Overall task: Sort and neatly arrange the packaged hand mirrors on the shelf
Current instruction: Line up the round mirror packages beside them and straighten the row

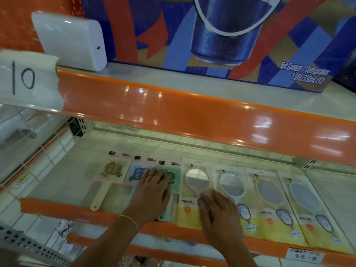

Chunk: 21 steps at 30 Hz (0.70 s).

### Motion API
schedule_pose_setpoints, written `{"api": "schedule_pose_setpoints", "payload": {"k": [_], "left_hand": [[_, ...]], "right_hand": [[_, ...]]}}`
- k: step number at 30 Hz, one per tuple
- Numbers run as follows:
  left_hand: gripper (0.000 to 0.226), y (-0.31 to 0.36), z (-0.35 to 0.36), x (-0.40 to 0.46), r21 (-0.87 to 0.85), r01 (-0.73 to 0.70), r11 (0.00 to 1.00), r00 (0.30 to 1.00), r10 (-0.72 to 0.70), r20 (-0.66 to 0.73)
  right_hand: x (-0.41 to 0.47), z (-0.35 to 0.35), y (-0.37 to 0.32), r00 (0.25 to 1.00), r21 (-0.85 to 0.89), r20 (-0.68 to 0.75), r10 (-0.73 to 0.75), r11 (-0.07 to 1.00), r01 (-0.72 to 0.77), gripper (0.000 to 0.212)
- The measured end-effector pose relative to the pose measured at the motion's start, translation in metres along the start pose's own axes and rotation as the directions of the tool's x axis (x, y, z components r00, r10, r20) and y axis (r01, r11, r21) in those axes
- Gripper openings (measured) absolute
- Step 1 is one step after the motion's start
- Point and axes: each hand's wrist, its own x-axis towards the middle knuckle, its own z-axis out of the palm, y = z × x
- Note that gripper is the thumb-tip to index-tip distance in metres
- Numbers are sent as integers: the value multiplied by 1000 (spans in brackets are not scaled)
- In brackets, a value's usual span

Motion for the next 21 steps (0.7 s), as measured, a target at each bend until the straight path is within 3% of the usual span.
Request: {"api": "schedule_pose_setpoints", "payload": {"k": [7,11,17,21], "left_hand": [[67,2,-4,-1,-73,7,997,999,-9,-34],[66,6,-11,-7,-131,38,991,997,-47,-67],[49,-8,-22,-29,-177,139,974,980,-160,-115],[37,-23,-28,-44,-187,289,939,912,-329,-246]], "right_hand": [[0,-2,-1,999,28,38,-10,1000,8,51],[1,-3,-1,999,56,-22,-44,997,45,45],[4,4,12,999,86,-14,-43,995,44,48],[2,2,2,981,158,-190,-48,984,78,36]]}}
